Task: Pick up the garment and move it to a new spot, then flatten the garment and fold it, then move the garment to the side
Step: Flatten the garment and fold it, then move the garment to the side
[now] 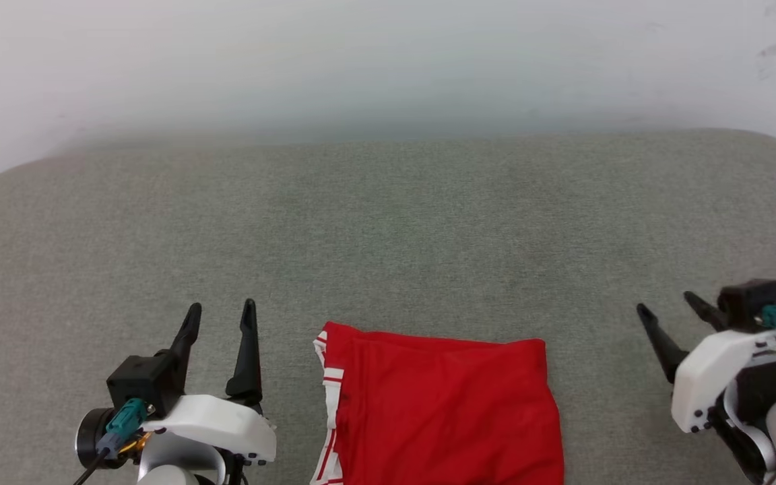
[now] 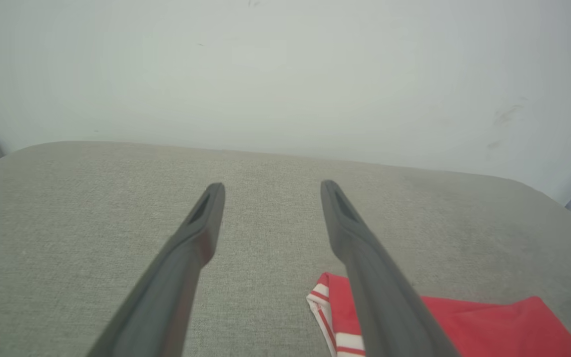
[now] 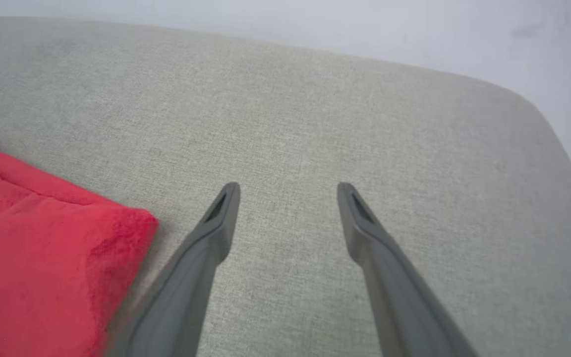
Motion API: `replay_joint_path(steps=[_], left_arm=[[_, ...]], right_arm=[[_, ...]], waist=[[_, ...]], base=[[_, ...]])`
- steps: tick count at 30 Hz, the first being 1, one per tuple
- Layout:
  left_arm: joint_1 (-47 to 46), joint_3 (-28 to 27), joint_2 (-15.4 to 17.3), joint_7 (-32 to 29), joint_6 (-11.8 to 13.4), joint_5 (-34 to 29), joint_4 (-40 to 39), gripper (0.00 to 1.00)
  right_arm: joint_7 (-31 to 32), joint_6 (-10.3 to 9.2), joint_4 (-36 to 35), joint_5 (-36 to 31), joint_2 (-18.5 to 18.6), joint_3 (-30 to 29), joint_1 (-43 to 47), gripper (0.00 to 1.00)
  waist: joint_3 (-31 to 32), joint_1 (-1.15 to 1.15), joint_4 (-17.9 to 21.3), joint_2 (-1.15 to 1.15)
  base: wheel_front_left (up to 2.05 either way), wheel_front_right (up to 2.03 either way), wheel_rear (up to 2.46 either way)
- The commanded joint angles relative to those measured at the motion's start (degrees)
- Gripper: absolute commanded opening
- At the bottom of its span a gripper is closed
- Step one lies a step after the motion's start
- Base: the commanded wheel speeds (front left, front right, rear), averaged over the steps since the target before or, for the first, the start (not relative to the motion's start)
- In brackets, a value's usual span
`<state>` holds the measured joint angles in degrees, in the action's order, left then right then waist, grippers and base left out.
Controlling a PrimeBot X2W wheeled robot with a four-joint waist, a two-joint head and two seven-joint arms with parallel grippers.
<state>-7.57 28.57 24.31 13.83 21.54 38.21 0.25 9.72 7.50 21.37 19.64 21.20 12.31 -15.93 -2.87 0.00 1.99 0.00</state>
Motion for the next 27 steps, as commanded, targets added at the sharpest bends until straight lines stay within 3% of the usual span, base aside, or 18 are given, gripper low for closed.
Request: replay_joint_path(steps=[1, 6, 10, 19, 27], left_arm=[[0.42, -0.27, -0.05, 0.36, 0.25, -0.23, 0.20, 1.00], [1.70, -1.20, -0.46, 0.90, 0.19, -0.48, 1.44, 1.00], [3.10, -1.98, -0.55, 1.07, 0.15, -0.85, 2.65, 1.00], [6.39, -3.64, -0.99, 1.40, -0.70, -1.85, 4.36, 1.00], [7.14, -5.18, -2.30, 1.46, -1.78, -2.88, 4.71, 1.00]], right_arm=[[-1.19, -0.03, -0.85, -1.25, -0.76, -0.96, 1.15, 1.00], [-8.74, -0.04, -6.84, -9.02, -4.26, -10.34, 6.74, 1.00], [-14.35, -0.04, -11.68, -12.81, -9.13, -14.77, 10.67, 1.00], [-17.27, -0.04, -19.59, -15.60, -14.93, -14.14, 17.66, 1.00], [-15.84, -0.04, -23.10, -14.40, -16.33, -12.80, 20.26, 1.00]], waist=[[0.32, 0.00, 0.63, 0.00], [1.25, 0.00, 1.88, 0.00], [2.34, 0.00, 2.31, 0.00], [4.35, 0.00, 2.06, 0.00], [4.50, 0.00, 1.99, 0.00]], base=[[0.00, 0.00, 0.00], [0.00, 0.00, 0.00], [0.00, 0.00, 0.00], [0.00, 0.00, 0.00], [0.00, 0.00, 0.00]])
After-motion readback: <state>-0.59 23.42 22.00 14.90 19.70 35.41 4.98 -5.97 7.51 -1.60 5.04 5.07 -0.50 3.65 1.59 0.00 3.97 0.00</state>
